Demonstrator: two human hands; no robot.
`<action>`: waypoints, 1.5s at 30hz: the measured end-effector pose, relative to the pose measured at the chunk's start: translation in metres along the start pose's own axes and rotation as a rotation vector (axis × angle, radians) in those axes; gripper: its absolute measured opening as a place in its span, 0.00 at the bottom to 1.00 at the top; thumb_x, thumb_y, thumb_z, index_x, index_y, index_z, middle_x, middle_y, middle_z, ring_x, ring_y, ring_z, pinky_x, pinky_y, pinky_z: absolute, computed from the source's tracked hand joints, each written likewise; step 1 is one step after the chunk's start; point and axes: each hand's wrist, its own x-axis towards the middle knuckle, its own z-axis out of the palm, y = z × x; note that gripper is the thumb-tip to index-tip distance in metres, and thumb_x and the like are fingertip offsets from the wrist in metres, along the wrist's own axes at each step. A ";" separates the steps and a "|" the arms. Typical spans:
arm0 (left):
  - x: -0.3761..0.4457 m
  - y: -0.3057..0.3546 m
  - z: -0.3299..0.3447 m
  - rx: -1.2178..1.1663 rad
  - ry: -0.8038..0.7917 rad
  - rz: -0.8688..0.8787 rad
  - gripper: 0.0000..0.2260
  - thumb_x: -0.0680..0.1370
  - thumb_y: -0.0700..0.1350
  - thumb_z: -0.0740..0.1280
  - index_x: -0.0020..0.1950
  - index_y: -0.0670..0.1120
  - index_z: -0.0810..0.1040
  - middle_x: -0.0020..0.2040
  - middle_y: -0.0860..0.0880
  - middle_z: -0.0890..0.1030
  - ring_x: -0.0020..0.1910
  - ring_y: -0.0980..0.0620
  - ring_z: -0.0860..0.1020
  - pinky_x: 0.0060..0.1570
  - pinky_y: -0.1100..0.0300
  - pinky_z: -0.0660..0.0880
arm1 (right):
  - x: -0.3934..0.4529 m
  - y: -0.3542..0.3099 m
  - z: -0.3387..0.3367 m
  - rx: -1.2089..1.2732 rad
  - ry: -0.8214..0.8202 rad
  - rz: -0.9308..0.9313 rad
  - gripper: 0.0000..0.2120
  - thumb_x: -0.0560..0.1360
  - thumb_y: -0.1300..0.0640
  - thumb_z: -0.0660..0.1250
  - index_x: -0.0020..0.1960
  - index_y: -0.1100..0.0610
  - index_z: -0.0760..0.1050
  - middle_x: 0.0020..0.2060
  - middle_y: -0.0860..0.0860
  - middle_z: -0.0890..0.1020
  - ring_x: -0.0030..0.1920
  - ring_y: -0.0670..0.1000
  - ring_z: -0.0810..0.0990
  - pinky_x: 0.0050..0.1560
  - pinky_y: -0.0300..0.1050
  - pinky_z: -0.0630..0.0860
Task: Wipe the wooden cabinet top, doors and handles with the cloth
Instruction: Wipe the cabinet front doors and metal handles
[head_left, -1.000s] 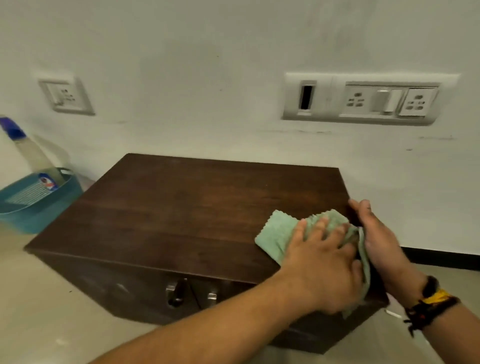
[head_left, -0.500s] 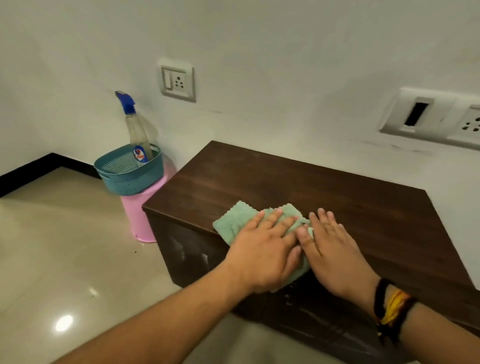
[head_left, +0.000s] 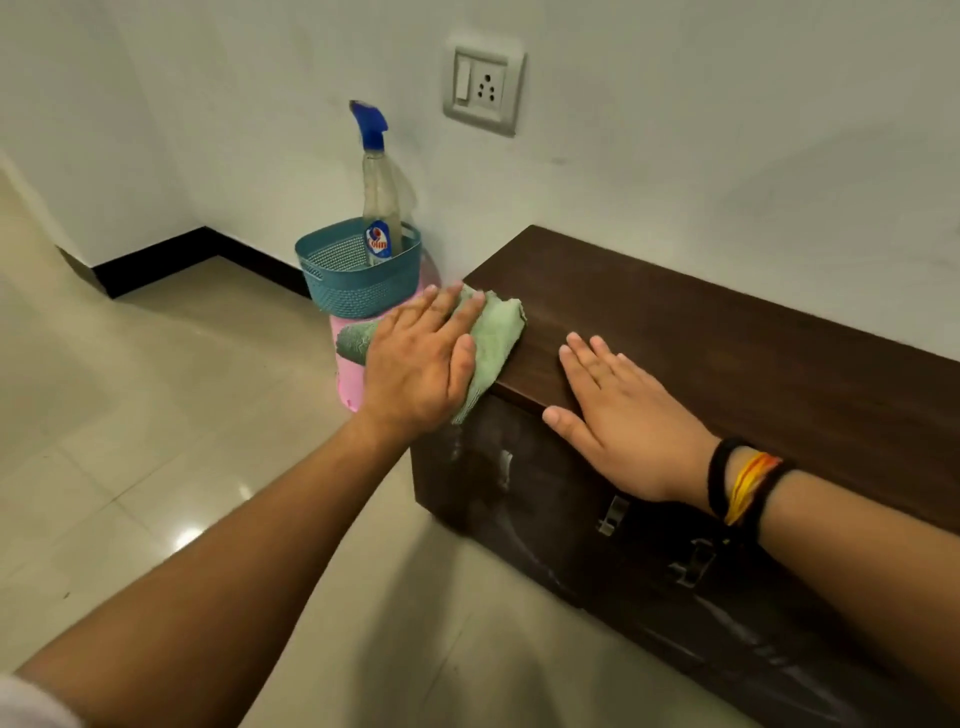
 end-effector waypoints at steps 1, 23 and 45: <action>-0.003 -0.001 0.005 -0.041 0.046 -0.048 0.25 0.83 0.54 0.47 0.79 0.53 0.65 0.79 0.47 0.66 0.78 0.46 0.64 0.74 0.46 0.64 | 0.004 -0.001 0.001 -0.010 0.006 -0.025 0.37 0.80 0.35 0.40 0.81 0.55 0.40 0.81 0.51 0.42 0.80 0.51 0.39 0.79 0.47 0.41; -0.013 0.074 0.079 -0.828 0.521 -0.986 0.31 0.81 0.56 0.44 0.82 0.44 0.50 0.83 0.43 0.49 0.82 0.48 0.44 0.80 0.49 0.40 | 0.067 -0.015 0.003 0.034 0.027 -0.457 0.29 0.80 0.45 0.45 0.81 0.45 0.48 0.81 0.46 0.49 0.80 0.46 0.44 0.79 0.45 0.45; -0.028 0.054 0.118 -0.581 0.664 -0.721 0.28 0.85 0.36 0.57 0.82 0.41 0.49 0.83 0.47 0.46 0.82 0.53 0.44 0.80 0.54 0.42 | 0.074 -0.022 0.006 -0.023 0.051 -0.477 0.27 0.84 0.49 0.48 0.81 0.46 0.45 0.81 0.45 0.45 0.81 0.49 0.41 0.79 0.47 0.45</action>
